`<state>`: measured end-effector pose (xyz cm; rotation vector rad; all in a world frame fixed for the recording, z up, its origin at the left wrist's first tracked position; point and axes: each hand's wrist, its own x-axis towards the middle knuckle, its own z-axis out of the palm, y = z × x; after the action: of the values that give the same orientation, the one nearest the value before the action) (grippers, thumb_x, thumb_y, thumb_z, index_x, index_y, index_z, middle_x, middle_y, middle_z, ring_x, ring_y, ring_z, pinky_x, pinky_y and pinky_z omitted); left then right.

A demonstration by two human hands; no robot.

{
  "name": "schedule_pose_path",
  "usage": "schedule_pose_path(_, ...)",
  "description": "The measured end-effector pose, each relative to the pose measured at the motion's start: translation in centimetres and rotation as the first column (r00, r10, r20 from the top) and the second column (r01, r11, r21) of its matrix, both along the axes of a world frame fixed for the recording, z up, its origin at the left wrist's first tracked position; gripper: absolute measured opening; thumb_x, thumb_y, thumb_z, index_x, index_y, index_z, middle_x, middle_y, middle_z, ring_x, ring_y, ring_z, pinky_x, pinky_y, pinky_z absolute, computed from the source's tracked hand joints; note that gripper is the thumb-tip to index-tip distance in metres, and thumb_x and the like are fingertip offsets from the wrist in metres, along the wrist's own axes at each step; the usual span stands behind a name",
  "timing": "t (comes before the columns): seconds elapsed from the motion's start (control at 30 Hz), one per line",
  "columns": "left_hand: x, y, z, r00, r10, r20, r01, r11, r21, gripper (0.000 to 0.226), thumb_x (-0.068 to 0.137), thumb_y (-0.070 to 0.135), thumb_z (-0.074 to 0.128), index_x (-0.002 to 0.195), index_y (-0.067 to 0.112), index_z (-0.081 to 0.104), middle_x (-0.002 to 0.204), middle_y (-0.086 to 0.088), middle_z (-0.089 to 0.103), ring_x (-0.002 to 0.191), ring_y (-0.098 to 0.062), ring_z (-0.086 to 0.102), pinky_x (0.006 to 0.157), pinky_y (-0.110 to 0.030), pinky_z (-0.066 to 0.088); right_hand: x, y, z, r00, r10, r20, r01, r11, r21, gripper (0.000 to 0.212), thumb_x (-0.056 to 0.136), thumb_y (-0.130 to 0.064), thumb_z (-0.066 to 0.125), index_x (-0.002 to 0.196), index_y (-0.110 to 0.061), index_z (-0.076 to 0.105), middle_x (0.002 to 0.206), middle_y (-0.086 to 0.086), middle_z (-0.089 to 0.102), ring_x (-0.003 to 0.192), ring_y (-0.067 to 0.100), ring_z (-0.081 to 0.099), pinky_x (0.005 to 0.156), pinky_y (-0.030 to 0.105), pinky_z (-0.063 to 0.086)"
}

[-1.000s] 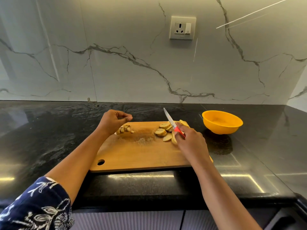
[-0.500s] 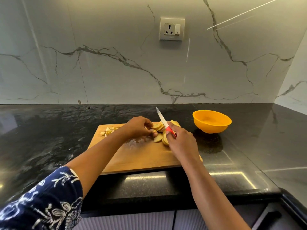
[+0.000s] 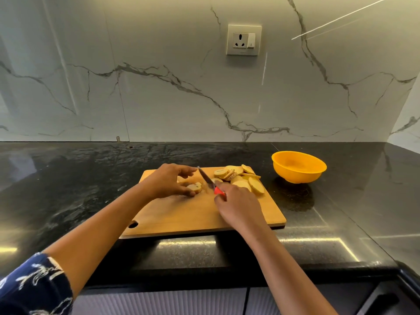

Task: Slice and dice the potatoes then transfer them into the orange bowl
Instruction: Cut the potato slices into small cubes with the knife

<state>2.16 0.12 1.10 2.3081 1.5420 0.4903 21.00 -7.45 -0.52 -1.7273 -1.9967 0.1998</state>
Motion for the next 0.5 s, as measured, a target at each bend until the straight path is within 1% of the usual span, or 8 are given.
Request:
schedule_pose_path(0.07, -0.6, -0.5, -0.5, 0.999, 0.03, -0.011, -0.028, 0.995, 0.09, 0.051, 0.077, 0.034, 0.074, 0.125, 0.022, 0.059, 0.12, 0.002, 0.064, 0.109, -0.011, 0.056, 0.092, -0.022, 0.043, -0.7, -0.2, 0.0, 0.998, 0.017, 0.061, -0.016, 1.0, -0.017, 0.042, 0.098, -0.035, 0.045, 0.14, -0.033, 0.044, 0.117, -0.002, 0.064, 0.1, 0.016, 0.058, 0.081, 0.031, 0.051)
schedule_pose_path(0.13, -0.8, -0.9, -1.0, 0.999, 0.034, -0.015, -0.032, 0.989, 0.147, 0.039, 0.079, 0.036, 0.071, 0.115, 0.022, 0.067, 0.112, 0.003, 0.068, 0.099, -0.007, 0.058, 0.084, -0.017, 0.044, -1.1, -0.2, 0.1, 0.995, 0.02, 0.101, -0.017, 0.999, -0.028, 0.04, 0.098, -0.035, 0.044, 0.138, -0.032, 0.046, 0.118, -0.001, 0.063, 0.104, 0.019, 0.058, 0.082, 0.032, 0.049)
schedule_pose_path(0.17, -0.8, -1.0, -1.2, 0.999, 0.029, -0.02, -0.026, 0.986, 0.168, 0.036, 0.079, 0.037, 0.07, 0.111, 0.022, 0.069, 0.11, 0.004, 0.069, 0.097, -0.006, 0.059, 0.083, -0.016, 0.044, -1.2, -0.2, 0.3, 0.993, 0.021, 0.115, -0.017, 0.999, -0.036, 0.04, 0.098, -0.034, 0.044, 0.138, -0.032, 0.047, 0.117, 0.0, 0.063, 0.104, 0.019, 0.058, 0.081, 0.032, 0.048)
schedule_pose_path(0.33, -0.6, -1.2, -1.4, 0.998, 0.013, -0.054, -0.002, 0.979, 0.206, 0.03, 0.082, 0.038, 0.067, 0.106, 0.021, 0.071, 0.106, 0.004, 0.071, 0.098, -0.009, 0.062, 0.086, -0.021, 0.047, -1.4, -0.2, 0.9, 0.987, 0.037, 0.156, -0.026, 0.997, -0.074, 0.038, 0.098, -0.034, 0.044, 0.136, -0.03, 0.05, 0.116, -0.001, 0.063, 0.1, 0.017, 0.058, 0.079, 0.031, 0.05)
schedule_pose_path(0.5, -0.7, -1.2, -1.6, 0.998, 0.01, -0.06, 0.005, 0.972, 0.234, 0.03, 0.082, 0.04, 0.066, 0.106, 0.021, 0.072, 0.106, 0.004, 0.071, 0.098, -0.009, 0.062, 0.086, -0.021, 0.047, -1.6, -0.3, 1.3, 0.983, 0.045, 0.178, -0.028, 0.995, -0.099, 0.039, 0.098, -0.034, 0.044, 0.137, -0.032, 0.049, 0.125, 0.0, 0.06, 0.106, 0.018, 0.057, 0.079, 0.03, 0.048)
